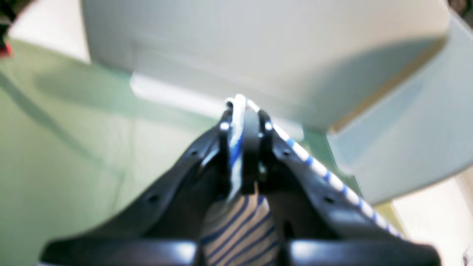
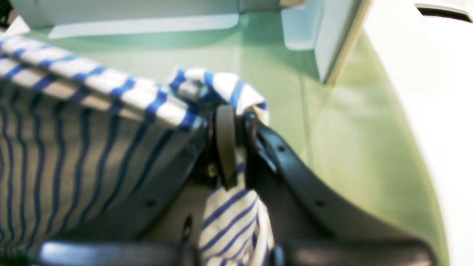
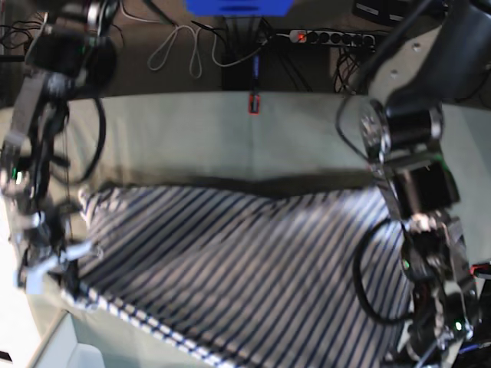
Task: Layout the t-shirt on the table in an organized manner, then fold the t-shirt properly
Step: 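Lift the shirt high with both grippers and shake it out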
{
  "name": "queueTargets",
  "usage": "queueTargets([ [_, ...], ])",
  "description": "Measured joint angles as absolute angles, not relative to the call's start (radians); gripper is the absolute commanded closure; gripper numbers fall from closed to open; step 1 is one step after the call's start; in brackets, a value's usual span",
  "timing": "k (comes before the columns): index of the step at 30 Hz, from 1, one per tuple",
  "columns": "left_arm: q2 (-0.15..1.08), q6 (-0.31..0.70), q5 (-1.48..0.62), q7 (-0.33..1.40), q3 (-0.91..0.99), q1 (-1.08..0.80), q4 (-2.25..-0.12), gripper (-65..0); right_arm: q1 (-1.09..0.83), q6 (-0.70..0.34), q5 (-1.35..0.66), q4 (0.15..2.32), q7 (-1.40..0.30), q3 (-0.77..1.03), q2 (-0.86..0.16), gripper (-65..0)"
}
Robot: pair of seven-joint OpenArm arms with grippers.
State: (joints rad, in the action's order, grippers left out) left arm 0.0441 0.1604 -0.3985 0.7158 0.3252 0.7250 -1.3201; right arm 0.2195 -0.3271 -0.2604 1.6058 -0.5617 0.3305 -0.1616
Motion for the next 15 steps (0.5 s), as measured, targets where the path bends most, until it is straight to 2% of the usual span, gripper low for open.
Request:
queueTargets([
  [9,0.041,0.161,-0.403,0.717,0.324,0.993,-1.332,0.0,0.699,-0.326,-0.259,1.392,-0.539,0.246,-0.269,0.0],
  [12,0.053,0.165,-0.406,0.726,0.321,1.042,-1.33,0.0,0.794,-0.327,-0.268,1.37,-0.538,0.243,-0.305,0.0],
  [15,0.07,0.166,-0.409,0.729,0.32,1.05,-1.335,0.0,0.802,-0.327,-0.271,1.378,-0.527,0.243,-0.322,0.0],
])
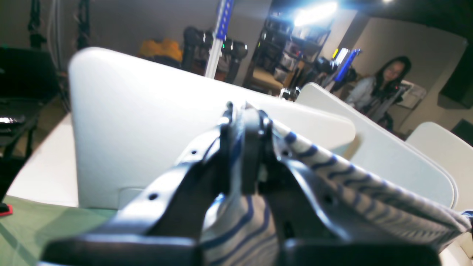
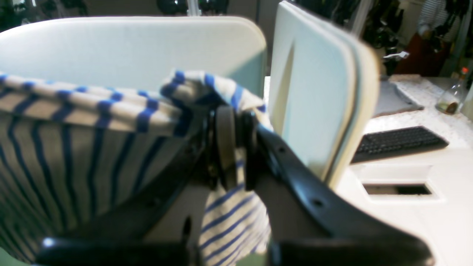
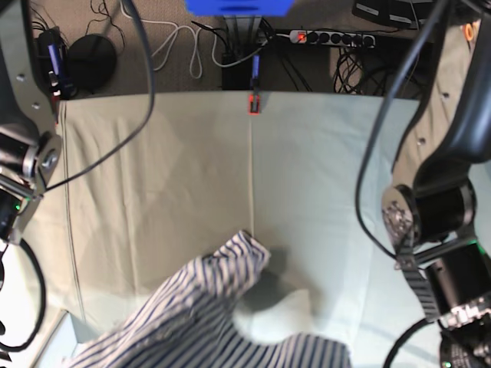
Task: Layout the t-shirt on the table in an organized manner, then fold the t-shirt properly
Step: 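Lift the shirt high with both grippers and shake it out, then lay the shirt flat and adjust its edge with the right gripper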
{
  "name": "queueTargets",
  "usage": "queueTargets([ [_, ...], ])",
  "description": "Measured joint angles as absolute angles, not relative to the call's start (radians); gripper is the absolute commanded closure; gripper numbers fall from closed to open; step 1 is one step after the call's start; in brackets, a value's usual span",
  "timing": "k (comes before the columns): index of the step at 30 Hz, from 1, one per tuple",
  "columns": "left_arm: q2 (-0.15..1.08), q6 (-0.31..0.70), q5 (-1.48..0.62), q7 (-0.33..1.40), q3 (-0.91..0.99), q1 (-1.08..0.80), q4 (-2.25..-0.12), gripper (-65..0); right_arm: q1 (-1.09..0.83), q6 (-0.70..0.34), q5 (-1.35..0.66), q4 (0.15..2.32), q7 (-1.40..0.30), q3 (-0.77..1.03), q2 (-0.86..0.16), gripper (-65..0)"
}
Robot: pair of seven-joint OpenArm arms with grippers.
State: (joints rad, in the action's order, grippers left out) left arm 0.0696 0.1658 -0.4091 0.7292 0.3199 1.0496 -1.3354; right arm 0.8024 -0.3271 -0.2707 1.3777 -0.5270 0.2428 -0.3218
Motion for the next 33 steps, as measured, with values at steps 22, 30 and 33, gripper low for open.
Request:
queueTargets([
  [22,0.178,0.162,-0.675,0.717,0.484,0.03,-1.663,0.0,-0.313,-0.316,-0.249,1.691,-0.218,0.245,-0.05,0.0],
  [30,0.183,0.168,-0.77,0.725,0.701,-0.128,-1.562,0.0,-0.499,-0.33,-0.255,1.692,-0.198,0.158,-0.022,0.0],
  [33,0.18,0.173,-0.768,0.726,0.739,-0.136,-1.559,0.0,-0.537,-0.33,-0.259,1.693,-0.2,0.109,-0.052,0.0],
])
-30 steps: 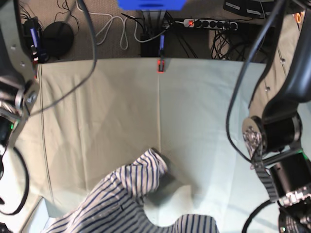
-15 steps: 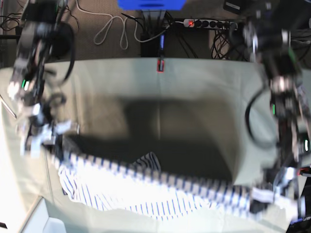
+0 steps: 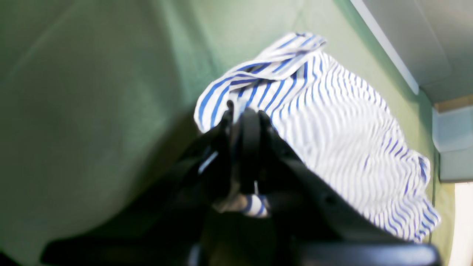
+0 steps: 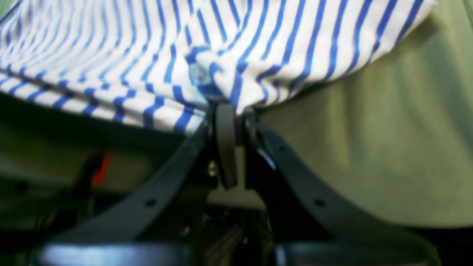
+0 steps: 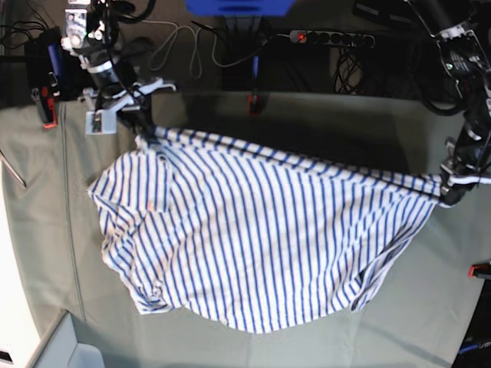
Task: Layout the t-shirt on the table in an organized manner, then fold the t-shirt properly
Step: 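Lay the shirt flat and adjust its edge with the right gripper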
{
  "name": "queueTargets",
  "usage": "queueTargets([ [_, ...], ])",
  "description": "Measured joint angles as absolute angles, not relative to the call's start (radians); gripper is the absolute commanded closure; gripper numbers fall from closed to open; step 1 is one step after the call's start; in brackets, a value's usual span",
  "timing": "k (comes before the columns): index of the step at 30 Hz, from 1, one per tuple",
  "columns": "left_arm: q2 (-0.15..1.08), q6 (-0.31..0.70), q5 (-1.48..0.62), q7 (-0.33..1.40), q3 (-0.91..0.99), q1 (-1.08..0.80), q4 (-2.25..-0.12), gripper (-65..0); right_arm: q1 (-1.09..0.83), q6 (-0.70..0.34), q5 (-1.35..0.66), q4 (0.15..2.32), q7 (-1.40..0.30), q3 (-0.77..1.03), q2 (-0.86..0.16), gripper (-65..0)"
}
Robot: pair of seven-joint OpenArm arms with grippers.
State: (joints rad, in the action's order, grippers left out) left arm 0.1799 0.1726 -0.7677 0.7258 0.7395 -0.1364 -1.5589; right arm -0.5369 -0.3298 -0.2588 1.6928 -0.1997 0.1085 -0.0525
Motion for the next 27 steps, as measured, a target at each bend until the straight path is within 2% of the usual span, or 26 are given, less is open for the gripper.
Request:
queueTargets([
  [6,0.177,0.165,-0.766,0.714,0.745,-0.139,-1.514,0.0,-0.582,-0.329,-0.255,1.691,-0.199,-0.026,-0.15,0.0],
  [15,0.174,0.165,-0.768,0.712,0.745,-0.172,-1.453,0.0,-0.594,-0.327,-0.262,1.656,-0.232,-0.04,-0.194,0.0],
  [20,0.172,0.165,-0.768,0.714,0.746,-0.182,-1.453,0.0,-0.546,-0.328,-0.262,1.634,-0.335,-0.037,-0.179,0.0],
  [27,0.174,0.165,-0.768,0.71,0.746,-0.182,-1.453,0.0,-0.48,-0.326,-0.255,1.572,-0.384,-0.033,-0.136,0.0],
])
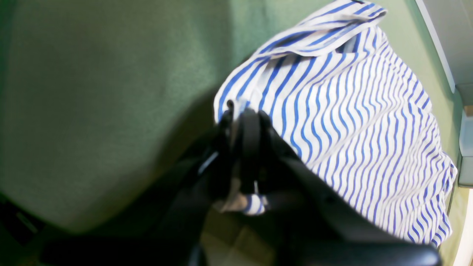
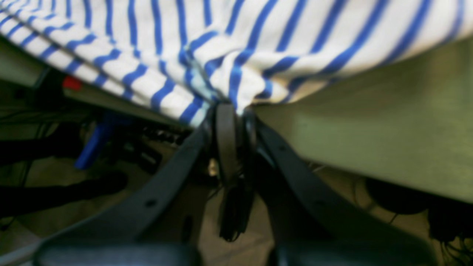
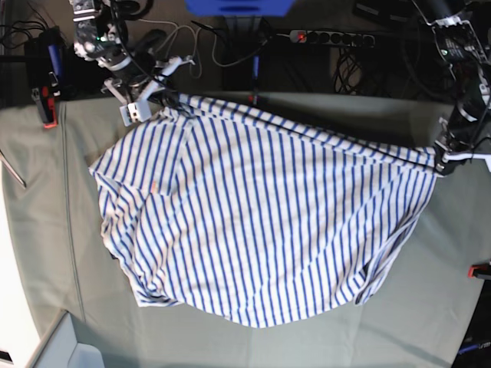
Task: Layout the t-shirt on the table in an organized manner, then fold the t-shirt properly
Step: 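Lay the shirt flat and adjust its edge with the right gripper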
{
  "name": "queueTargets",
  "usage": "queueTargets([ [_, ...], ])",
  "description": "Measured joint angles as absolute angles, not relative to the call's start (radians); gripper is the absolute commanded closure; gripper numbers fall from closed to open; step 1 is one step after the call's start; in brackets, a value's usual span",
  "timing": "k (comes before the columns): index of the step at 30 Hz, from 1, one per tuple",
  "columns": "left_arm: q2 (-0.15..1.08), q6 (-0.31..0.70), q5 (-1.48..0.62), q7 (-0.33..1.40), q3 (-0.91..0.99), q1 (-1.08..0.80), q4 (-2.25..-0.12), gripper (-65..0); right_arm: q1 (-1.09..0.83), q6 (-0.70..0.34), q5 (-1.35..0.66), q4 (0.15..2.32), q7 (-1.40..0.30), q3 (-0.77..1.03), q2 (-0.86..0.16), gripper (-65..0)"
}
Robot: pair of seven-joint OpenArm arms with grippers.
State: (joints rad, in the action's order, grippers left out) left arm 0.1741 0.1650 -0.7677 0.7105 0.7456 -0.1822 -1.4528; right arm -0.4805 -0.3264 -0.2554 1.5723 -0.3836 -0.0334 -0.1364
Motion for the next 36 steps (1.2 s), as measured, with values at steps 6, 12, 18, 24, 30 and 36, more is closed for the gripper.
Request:
queueTargets([
  [6,0.184,0.165,-0.768,0.711,0.746,-0.171,-1.453,0.0,-0.48,-0.326,-0.255,1.573,-0.379,-0.027,-0.109,-2.3],
  [12,0.179,0.165,-0.771,0.7,0.752,-0.204,-1.455,0.0,-0.488,-0.325,-0.248,1.601,-0.382,-0.03,-0.108,-20.5],
  [18,0.12,0.161,-0.76,0.7,0.756,-0.247,-1.454,0.0,-0.577,-0.318,-0.251,1.816,-0.371,0.111,-0.115,-26.2],
  [24,0.091,0.161,-0.764,0.688,0.757,-0.257,-1.454,0.0,-0.565,-0.318,-0.244,1.878,-0.382,0.231,-0.118,-28.3],
  [30,0.09,0.16,-0.761,0.698,0.757,-0.23,-1.454,-0.1,-0.418,-0.318,-0.248,1.854,-0.488,0.105,-0.153,-32.3],
  [36,0.099,0.161,-0.764,0.698,0.751,-0.218,-1.465,-8.3,-0.147,-0.317,-0.249,1.592,-0.58,0.019,-0.15,-32.3],
])
